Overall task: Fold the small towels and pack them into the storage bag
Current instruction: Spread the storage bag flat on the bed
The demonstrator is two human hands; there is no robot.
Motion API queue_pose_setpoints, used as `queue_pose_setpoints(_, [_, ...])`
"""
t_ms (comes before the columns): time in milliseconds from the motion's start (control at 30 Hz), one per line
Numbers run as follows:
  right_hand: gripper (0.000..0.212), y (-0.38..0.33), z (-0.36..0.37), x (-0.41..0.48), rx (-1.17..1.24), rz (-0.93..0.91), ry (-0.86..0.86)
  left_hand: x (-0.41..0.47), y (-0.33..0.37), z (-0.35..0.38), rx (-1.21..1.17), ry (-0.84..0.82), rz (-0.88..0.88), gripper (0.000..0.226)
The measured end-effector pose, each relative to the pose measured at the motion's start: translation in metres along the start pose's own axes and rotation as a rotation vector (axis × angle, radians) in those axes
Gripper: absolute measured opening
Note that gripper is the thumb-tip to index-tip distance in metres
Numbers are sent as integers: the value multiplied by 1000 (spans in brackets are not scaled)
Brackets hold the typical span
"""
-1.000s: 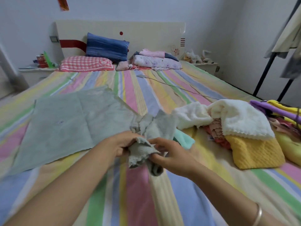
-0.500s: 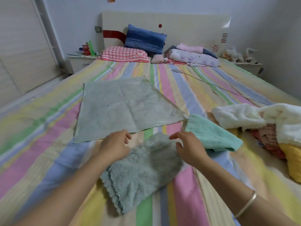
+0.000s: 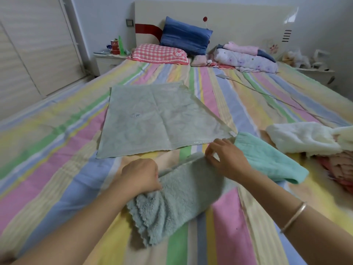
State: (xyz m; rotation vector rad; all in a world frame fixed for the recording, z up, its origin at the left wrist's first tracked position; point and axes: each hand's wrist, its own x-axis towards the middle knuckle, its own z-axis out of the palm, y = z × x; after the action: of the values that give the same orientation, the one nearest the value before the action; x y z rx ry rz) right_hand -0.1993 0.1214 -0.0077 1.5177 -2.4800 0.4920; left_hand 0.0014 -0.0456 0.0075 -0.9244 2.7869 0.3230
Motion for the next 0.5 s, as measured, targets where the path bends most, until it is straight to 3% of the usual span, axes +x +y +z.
queue_pose_setpoints(100, [30, -11, 9, 9, -38, 5, -285, -3, -6, 3, -1, 5, -11, 26])
queue_pose_setpoints(167, [37, -15, 11, 14, -133, -9, -387, -8, -8, 4, -5, -4, -15, 42])
queue_pose_setpoints(333, [23, -25, 8, 25, -422, -106, -316, -18, -10, 5, -22, 47, 13, 42])
queue_pose_setpoints(500, [23, -43, 4, 30, -602, -46, -327, -17, -14, 9, -12, 6, 30, 45])
